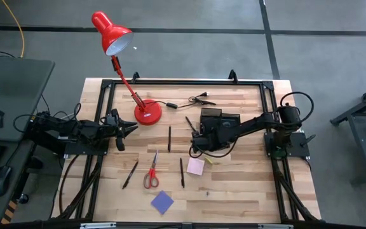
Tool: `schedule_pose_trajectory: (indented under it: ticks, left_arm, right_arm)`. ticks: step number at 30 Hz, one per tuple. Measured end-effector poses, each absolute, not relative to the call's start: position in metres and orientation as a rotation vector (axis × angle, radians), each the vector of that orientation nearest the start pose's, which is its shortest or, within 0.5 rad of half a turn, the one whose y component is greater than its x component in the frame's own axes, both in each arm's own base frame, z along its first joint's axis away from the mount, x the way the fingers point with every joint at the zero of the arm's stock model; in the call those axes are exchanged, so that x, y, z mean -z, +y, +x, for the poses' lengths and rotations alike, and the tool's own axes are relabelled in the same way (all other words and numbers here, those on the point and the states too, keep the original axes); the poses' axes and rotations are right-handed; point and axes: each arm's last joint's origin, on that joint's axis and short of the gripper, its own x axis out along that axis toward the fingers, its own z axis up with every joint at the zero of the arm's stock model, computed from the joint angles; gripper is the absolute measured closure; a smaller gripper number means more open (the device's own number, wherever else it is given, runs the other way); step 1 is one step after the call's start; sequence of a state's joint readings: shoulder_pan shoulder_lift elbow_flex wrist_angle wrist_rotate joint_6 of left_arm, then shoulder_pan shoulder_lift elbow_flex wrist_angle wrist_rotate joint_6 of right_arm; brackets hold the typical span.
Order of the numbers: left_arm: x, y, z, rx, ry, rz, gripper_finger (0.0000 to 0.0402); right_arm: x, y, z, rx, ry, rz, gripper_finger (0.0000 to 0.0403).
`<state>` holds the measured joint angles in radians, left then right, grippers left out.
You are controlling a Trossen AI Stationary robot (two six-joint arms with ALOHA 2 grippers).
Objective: Pick and place office supplies into organizer
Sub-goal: Put the blue paper clip into the desk organizer
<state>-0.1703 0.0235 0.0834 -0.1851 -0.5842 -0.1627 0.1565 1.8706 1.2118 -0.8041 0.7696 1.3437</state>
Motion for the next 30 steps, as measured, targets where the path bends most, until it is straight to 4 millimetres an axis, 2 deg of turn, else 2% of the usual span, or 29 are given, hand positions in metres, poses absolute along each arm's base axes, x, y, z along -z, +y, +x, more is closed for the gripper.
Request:
schedule_pose_trajectory:
  ticks: [7,20,30]
  left_arm:
    - [-0.173,0.001,0.09,-0.422,0.083,-0.114,0.0339]
    - [-0.173,0.001,0.09,-0.422,0.083,-0.113,0.0341]
    - [-0.173,0.001,0.09,-0.422,0.083,-0.114,0.0341]
  right_arm:
    - [-0.164,0.057,0.334,1.093,0.798,0.405,0.0329]
    - [-0.167,0.151,0.317,0.761,0.738,0.303,0.0317]
    - [-0.166,0.206,0.299,0.607,0.659,0.396,0.0315]
